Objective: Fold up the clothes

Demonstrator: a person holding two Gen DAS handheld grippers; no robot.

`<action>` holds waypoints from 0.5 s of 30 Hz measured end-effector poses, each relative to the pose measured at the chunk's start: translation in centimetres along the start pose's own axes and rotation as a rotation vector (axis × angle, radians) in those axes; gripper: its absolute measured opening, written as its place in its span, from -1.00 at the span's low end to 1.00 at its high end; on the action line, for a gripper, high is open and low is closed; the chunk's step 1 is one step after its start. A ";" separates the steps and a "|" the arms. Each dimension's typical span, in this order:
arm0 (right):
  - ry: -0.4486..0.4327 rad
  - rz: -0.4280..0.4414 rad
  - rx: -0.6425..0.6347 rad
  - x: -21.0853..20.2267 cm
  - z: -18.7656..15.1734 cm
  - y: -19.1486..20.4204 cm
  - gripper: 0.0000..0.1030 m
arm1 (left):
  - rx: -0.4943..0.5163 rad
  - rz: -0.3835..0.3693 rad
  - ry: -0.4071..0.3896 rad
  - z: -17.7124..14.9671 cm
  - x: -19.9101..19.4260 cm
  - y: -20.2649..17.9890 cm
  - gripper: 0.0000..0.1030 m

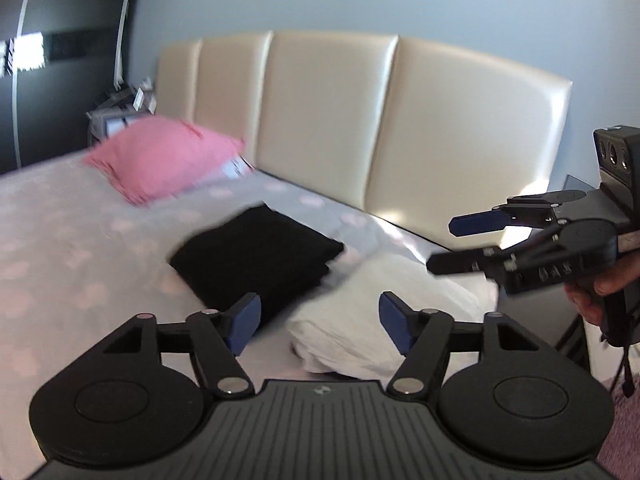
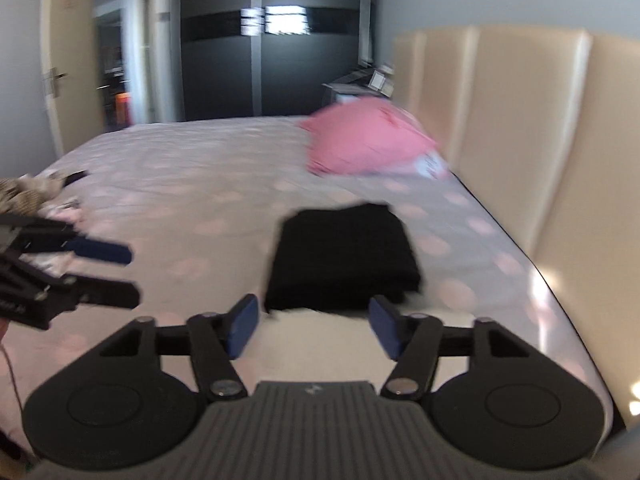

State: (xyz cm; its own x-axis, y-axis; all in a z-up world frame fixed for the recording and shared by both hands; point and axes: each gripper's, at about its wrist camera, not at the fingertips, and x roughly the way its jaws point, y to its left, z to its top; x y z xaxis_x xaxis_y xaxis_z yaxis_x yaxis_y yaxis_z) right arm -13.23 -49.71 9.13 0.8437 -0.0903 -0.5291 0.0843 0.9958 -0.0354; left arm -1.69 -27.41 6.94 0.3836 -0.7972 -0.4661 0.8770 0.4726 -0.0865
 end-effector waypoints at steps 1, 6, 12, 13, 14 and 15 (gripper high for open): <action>-0.019 0.029 -0.030 -0.3 0.5 1.8 0.60 | 0.023 0.035 -0.021 -0.1 -1.4 0.3 0.40; -0.082 0.130 -0.064 -1.1 2.4 9.2 0.75 | 0.066 0.248 -0.098 -1.4 -7.6 2.9 0.51; -0.149 0.193 -0.021 -1.8 3.4 16.6 0.83 | -0.014 0.428 -0.157 -4.1 -14.0 6.7 0.57; -0.160 0.207 0.005 -1.8 3.4 17.7 0.84 | -0.030 0.460 -0.157 -4.6 -14.8 7.3 0.57; -0.167 0.219 0.024 -1.7 3.4 18.9 0.86 | -0.045 0.494 -0.159 -5.1 -15.5 7.7 0.57; -0.172 0.231 0.037 -1.4 3.2 20.2 0.88 | -0.060 0.531 -0.162 -5.6 -16.0 8.0 0.57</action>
State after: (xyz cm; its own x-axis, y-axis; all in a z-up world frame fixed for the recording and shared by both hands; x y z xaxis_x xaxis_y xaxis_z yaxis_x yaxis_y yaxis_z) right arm -11.05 -29.54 11.91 0.9201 0.1343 -0.3680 -0.1036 0.9894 0.1019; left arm -2.46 -8.79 8.80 0.8121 -0.4890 -0.3182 0.5348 0.8420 0.0711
